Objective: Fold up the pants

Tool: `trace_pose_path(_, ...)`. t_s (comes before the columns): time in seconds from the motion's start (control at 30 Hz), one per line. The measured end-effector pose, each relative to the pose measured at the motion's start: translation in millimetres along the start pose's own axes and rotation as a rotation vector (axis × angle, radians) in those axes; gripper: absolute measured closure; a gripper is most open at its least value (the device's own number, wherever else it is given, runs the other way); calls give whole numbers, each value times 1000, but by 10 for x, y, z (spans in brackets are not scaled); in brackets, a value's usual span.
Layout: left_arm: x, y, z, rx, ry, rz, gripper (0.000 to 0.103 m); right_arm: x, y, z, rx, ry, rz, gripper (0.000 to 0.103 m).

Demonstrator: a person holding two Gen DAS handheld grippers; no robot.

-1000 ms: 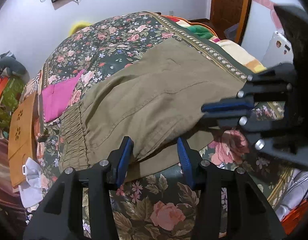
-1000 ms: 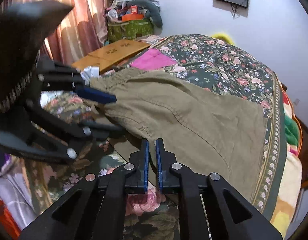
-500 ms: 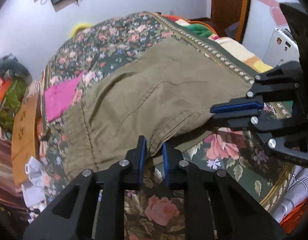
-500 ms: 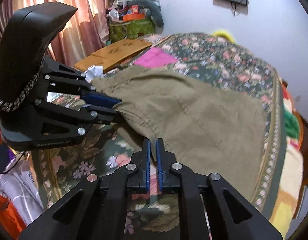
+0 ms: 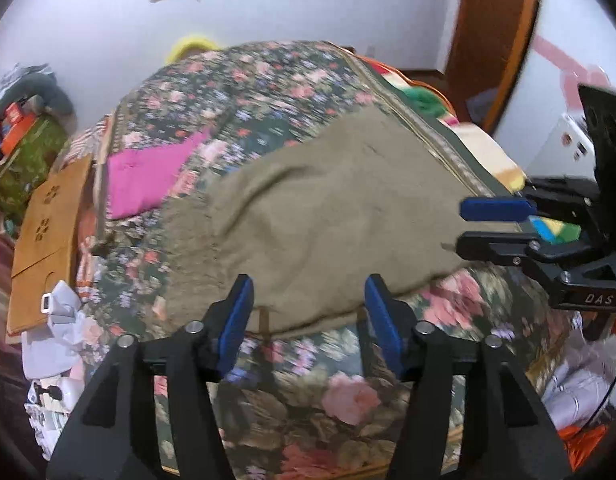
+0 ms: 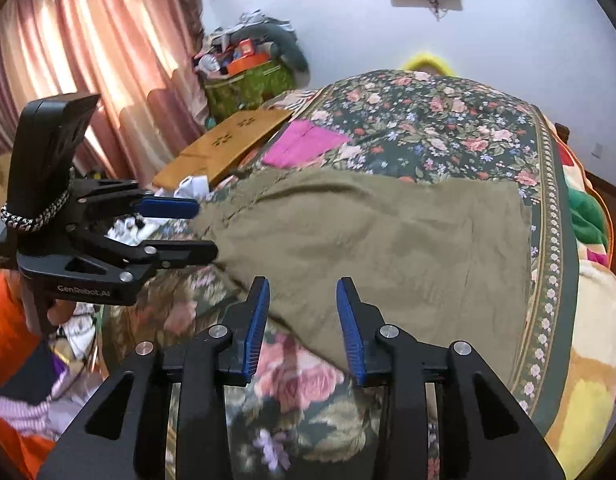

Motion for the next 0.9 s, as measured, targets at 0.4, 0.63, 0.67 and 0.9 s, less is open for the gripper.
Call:
trace_pose_path(0.4,-548,527,-397,-132,-145,57,38,306,475,-214,-128,81,-59,66)
trace_pose_path(0.63,-692,543,-567,-117,-194,58,30,680,195,-309,-122,140,-110,65)
trace_pose_path(0.67,-699,551,-586,-115,-208,45,30,737,160,-333,-124,147,-123,65)
trace_pose_path(0.9,-691,552,-585,-109,-197,70,30,1194,-110,-516,-118,213,-218,65)
Point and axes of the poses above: each gripper's, at about its wrist camera, not at the fingertips, and y roughly the way its jaws point, x to its right, z to its top, the point moved 10 cm from there along y, roughly the way its jaws point, and after that the axes turned 15 degrees about y, right-handed, at the moved point
